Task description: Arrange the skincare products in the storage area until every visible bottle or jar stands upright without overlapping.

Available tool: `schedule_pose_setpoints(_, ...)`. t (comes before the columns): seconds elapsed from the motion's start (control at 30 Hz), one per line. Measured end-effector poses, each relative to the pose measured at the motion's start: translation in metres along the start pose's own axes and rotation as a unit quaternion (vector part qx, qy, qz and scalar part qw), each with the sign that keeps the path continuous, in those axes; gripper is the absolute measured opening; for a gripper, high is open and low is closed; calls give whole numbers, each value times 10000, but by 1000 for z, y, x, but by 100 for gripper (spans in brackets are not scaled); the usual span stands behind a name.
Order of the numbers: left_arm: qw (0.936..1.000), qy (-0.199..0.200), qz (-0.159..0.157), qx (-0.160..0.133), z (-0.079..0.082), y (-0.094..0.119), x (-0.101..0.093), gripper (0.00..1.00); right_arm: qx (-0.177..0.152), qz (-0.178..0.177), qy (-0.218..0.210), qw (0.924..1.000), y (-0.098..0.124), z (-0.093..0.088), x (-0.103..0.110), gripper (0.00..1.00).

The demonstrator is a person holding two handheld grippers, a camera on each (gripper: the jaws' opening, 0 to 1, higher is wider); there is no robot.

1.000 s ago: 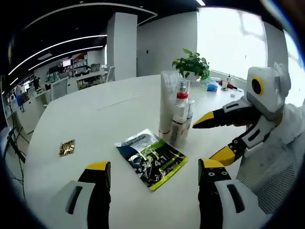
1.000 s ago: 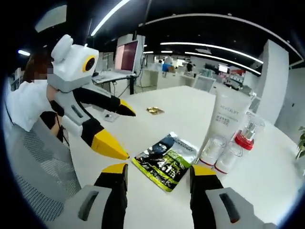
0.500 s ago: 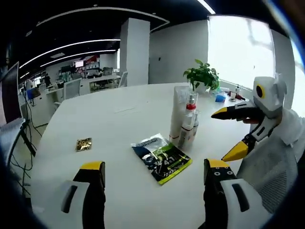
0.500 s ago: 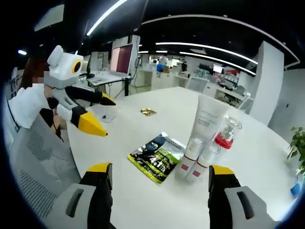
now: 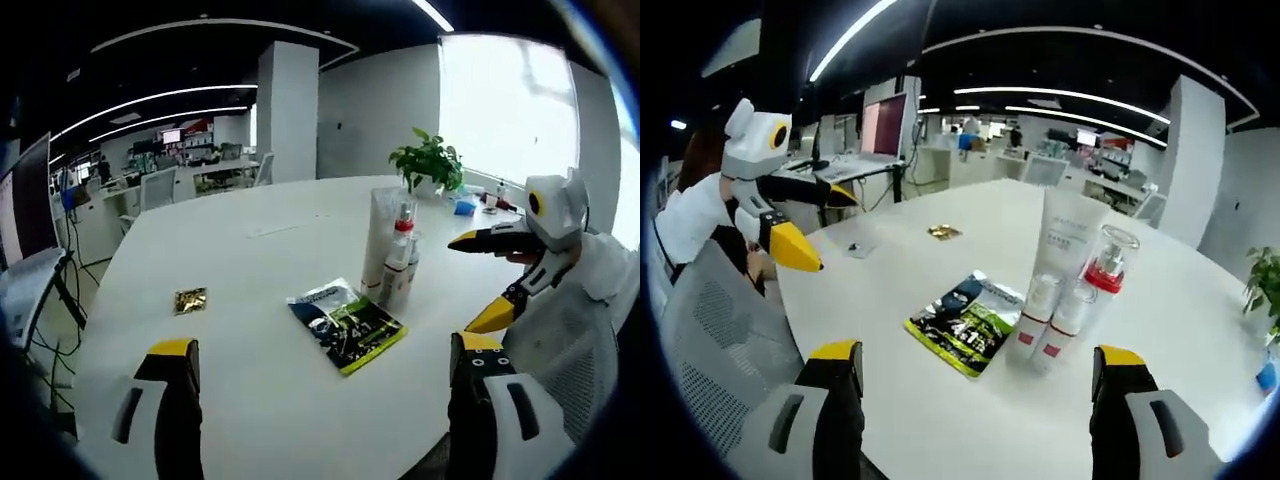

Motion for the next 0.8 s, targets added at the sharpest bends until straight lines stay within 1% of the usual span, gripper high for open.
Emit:
schedule_pose_setpoints(0.13,10000,49,58,39,-4,3,3,99,88,21,-54,9999,-1,-9,2,99)
schedule_pose_setpoints(0.2,9999,112,65,29,-7,4,8,99,151,35,-87,9998,-1,-13,2,99)
schedule_pose_setpoints(0.33,9998,121,100,126,-13,2,7,99,71,64,-270,9996,-1,-12,1,99)
schedule_pose_setpoints(0.37,9996,137,135,220,-17,1,7,99,61,64,-277,9996,-1,-12,1,99)
schedule_pose_setpoints(0.5,9994,237,57,255,-24,-3,5,99,112,37,-245,9996,-2,-14,1,99)
schedule_pose_setpoints(0.6,9989,227,30,405,-28,-5,4,99,178,85,-215,9996,-4,-16,3,99)
schedule_pose_setpoints(0.67,9989,213,6,411,-28,-4,5,99,234,134,-218,9994,-6,-17,4,99)
schedule_pose_setpoints(0.8,9991,311,-37,302,-26,-4,6,99,209,83,-188,9996,-6,-16,3,99)
Point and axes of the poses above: the point that each gripper's makers call its tool centre point, and the gripper's own axes: y roughly backward along the fingers, x roughly to its left, z roughly out of its top, the point moved 6 cm from there along y, roughly backward along the fingers, and after that the axes turned 6 degrees about x, right-handed, at the moved point
